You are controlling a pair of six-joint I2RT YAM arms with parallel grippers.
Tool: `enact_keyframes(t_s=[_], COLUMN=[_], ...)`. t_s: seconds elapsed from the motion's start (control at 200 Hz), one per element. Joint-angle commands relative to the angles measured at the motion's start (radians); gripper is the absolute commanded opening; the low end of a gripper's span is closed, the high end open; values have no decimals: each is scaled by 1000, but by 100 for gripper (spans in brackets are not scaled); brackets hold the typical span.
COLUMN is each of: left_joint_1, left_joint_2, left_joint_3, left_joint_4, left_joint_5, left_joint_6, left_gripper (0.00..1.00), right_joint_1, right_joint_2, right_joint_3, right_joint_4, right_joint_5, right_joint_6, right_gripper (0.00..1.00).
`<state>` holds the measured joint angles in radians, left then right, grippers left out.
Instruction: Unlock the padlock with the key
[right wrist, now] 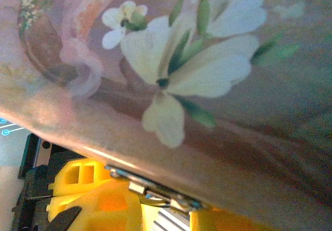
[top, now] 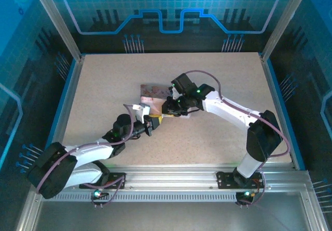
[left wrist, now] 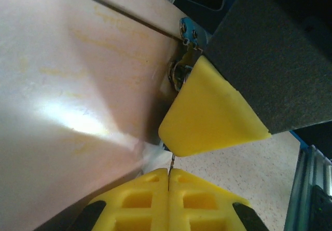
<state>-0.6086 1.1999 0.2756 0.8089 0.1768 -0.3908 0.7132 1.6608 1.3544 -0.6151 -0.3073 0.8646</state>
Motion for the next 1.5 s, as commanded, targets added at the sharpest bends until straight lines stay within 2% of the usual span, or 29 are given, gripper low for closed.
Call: enact_keyframes(t_s=[0.0, 0.15, 0.26, 0.5, 0.56, 0.665, 0.795, 0.97, 1.19, 1.491], left_joint_1=[-33, -43, -44, -44, -44, -43, -42, -42, -40, -37], left_joint_2=[11, 29, 56, 258, 296, 332, 375, 478, 523, 544], left_joint_3=[-5, -24, -27, -36, -31, -35, -47, -41, -27, -29], left_joint_4=[140, 211, 288, 587, 590, 590, 584, 591, 591, 590], left_joint_5=[-94, -110, -93, -24, -15, -20, -20, -20, -19, -7], left_joint_6=[11, 3, -30, -117, -137, -148, -153, -151, -159, -240], left_gripper=[0, 0, 0, 0, 0, 0, 0, 0, 0, 0], right_joint_1=[16, 19, 19, 15, 14, 10, -4, -11, -16, -55], right_joint_2=[-10, -10, -6, 4, 1, -6, -7, -4, -50, -72], right_joint_3=[1, 1, -24, -46, -62, -104, -170, -235, -329, -613], right_joint_4=[78, 56, 97, 147, 159, 187, 267, 367, 461, 876], right_joint_5=[-70, -47, -80, -86, -63, -7, 15, 8, 44, 63], right_joint_6=[0, -13, 8, 2, -5, -18, -12, -5, -8, 166], right_gripper=[0, 0, 0, 0, 0, 16, 42, 56, 59, 57])
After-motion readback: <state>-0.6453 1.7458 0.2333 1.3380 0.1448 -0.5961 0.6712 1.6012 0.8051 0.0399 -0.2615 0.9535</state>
